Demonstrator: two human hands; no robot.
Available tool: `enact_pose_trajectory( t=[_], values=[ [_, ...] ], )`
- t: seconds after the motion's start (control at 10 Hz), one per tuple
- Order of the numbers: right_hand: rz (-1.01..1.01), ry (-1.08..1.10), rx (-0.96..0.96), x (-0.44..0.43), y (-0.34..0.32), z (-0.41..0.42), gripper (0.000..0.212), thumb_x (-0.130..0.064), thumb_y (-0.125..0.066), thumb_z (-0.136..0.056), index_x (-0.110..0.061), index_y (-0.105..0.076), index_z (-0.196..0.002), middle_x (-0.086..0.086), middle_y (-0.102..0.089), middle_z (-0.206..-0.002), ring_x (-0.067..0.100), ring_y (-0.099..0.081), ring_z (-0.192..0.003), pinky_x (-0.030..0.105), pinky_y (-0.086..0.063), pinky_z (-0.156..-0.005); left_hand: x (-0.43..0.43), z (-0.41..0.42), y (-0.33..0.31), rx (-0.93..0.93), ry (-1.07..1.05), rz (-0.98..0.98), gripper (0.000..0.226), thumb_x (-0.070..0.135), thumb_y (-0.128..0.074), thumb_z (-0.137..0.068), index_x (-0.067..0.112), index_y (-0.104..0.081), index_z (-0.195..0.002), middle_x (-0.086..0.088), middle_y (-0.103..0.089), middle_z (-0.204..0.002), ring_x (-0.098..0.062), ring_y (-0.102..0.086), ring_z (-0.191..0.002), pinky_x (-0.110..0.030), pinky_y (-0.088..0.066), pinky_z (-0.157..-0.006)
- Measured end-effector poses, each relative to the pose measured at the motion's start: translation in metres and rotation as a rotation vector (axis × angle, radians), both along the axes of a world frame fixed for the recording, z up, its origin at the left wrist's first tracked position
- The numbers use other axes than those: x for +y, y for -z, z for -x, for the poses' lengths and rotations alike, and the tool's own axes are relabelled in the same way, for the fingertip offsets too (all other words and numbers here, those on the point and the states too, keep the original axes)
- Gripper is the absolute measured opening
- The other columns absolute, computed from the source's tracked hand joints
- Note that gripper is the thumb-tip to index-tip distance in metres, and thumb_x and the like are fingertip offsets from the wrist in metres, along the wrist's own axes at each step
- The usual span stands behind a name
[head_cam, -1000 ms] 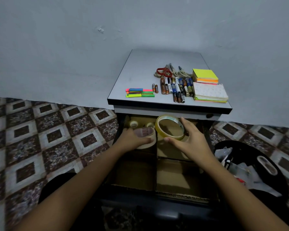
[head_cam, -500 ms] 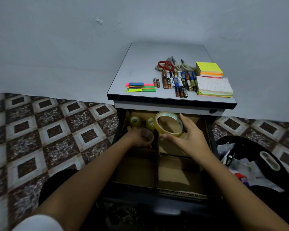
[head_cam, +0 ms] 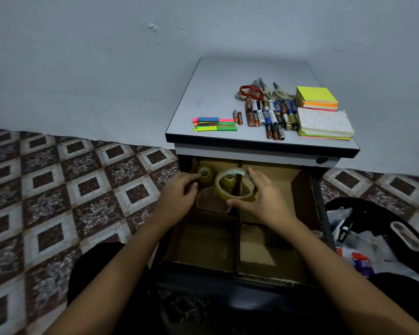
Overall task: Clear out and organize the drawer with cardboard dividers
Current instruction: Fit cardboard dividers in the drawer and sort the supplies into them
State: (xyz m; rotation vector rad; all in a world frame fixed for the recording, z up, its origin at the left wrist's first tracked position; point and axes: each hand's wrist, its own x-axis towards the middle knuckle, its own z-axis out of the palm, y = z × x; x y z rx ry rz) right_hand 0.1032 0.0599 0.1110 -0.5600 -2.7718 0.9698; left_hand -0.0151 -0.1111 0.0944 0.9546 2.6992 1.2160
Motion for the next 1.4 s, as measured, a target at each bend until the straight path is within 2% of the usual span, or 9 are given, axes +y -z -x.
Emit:
enact_pose_trajectory(
  t=[0.1, 0.2, 0.3, 0.4, 0.7, 1.0, 1.2, 1.4],
  values=[
    [-0.065, -0.103, -0.028, -0.002, 0.006, 0.015, 0.094, -0.043, -0.072, -0.075, -0.019, -0.019, -0.149, -0.001, -0.021, -0.155, 0.017, -0.024, -0.140, 0.030, -0.025, -0.112, -0.014, -0.002, 0.015, 0.016, -0.094, -0.042, 0.034, 0.013, -0.048, -0.096, 0.008, -0.054, -0.129, -0.009, -0.050, -0.131, -0.020, -0.047, -0.120, -0.021, -0.034, -0.094],
    [-0.184, -0.191, -0.083, -0.002, 0.013, 0.032, 0.094, -0.047, -0.070, -0.075, -0.019, -0.019, -0.149, 0.001, -0.021, -0.155, 0.020, -0.027, -0.140, 0.040, -0.031, -0.113, -0.021, -0.004, 0.032, -0.089, -0.129, 0.003, 0.042, 0.018, -0.043, -0.099, 0.008, -0.042, -0.140, -0.009, -0.038, -0.145, -0.020, -0.034, -0.134, -0.025, -0.028, -0.105],
    [-0.243, -0.267, -0.186, -0.001, 0.018, 0.047, 0.096, -0.051, -0.068, -0.075, -0.020, -0.015, -0.150, 0.002, -0.018, -0.156, 0.020, -0.025, -0.141, 0.044, -0.031, -0.113, -0.020, -0.004, 0.041, -0.208, -0.103, 0.068, 0.049, 0.026, -0.037, -0.101, 0.012, -0.028, -0.147, -0.006, -0.029, -0.152, -0.019, -0.026, -0.140, -0.031, -0.024, -0.111],
    [-0.283, -0.324, -0.247, 0.000, 0.023, 0.055, 0.095, -0.052, -0.067, -0.076, -0.022, -0.015, -0.149, 0.002, -0.021, -0.155, 0.022, -0.027, -0.140, 0.046, -0.030, -0.111, -0.018, -0.004, 0.044, -0.259, -0.084, 0.069, 0.052, 0.029, -0.035, -0.101, 0.017, -0.020, -0.150, -0.005, -0.026, -0.154, -0.019, -0.025, -0.141, -0.032, -0.024, -0.112],
    [-0.483, -0.413, -0.424, 0.001, 0.027, 0.067, 0.086, -0.051, -0.057, -0.085, -0.033, -0.003, -0.149, 0.003, -0.020, -0.156, 0.027, -0.023, -0.141, 0.048, -0.028, -0.107, -0.020, -0.004, 0.046, -0.254, -0.099, 0.053, 0.052, 0.030, -0.038, -0.101, 0.021, -0.021, -0.149, -0.003, -0.028, -0.153, -0.018, -0.028, -0.140, -0.033, -0.027, -0.111],
    [-0.407, -0.453, -0.445, 0.010, 0.026, 0.067, 0.090, -0.036, -0.065, -0.084, -0.033, -0.002, -0.149, 0.006, -0.030, -0.152, 0.027, -0.029, -0.137, 0.045, -0.034, -0.107, -0.021, -0.004, 0.047, -0.264, -0.098, 0.023, 0.052, 0.030, -0.039, -0.100, 0.021, -0.023, -0.149, -0.002, -0.030, -0.152, -0.018, -0.028, -0.139, -0.032, -0.027, -0.111],
    [-0.454, -0.437, -0.426, 0.009, 0.029, 0.067, 0.088, -0.034, -0.064, -0.085, -0.029, -0.006, -0.150, 0.008, -0.026, -0.153, 0.028, -0.026, -0.139, 0.042, -0.033, -0.108, -0.021, -0.003, 0.047, -0.270, -0.100, 0.024, 0.052, 0.029, -0.040, -0.100, 0.021, -0.023, -0.149, -0.003, -0.030, -0.152, -0.018, -0.028, -0.139, -0.033, -0.027, -0.111],
    [-0.419, -0.432, -0.400, 0.008, 0.030, 0.065, 0.088, -0.032, -0.067, -0.083, -0.027, -0.010, -0.150, 0.006, -0.027, -0.153, 0.026, -0.025, -0.140, 0.042, -0.032, -0.110, -0.021, -0.004, 0.046, -0.262, -0.103, 0.009, 0.052, 0.028, -0.041, -0.100, 0.019, -0.024, -0.148, -0.004, -0.031, -0.152, -0.017, -0.029, -0.139, -0.031, -0.026, -0.110]
  ],
)
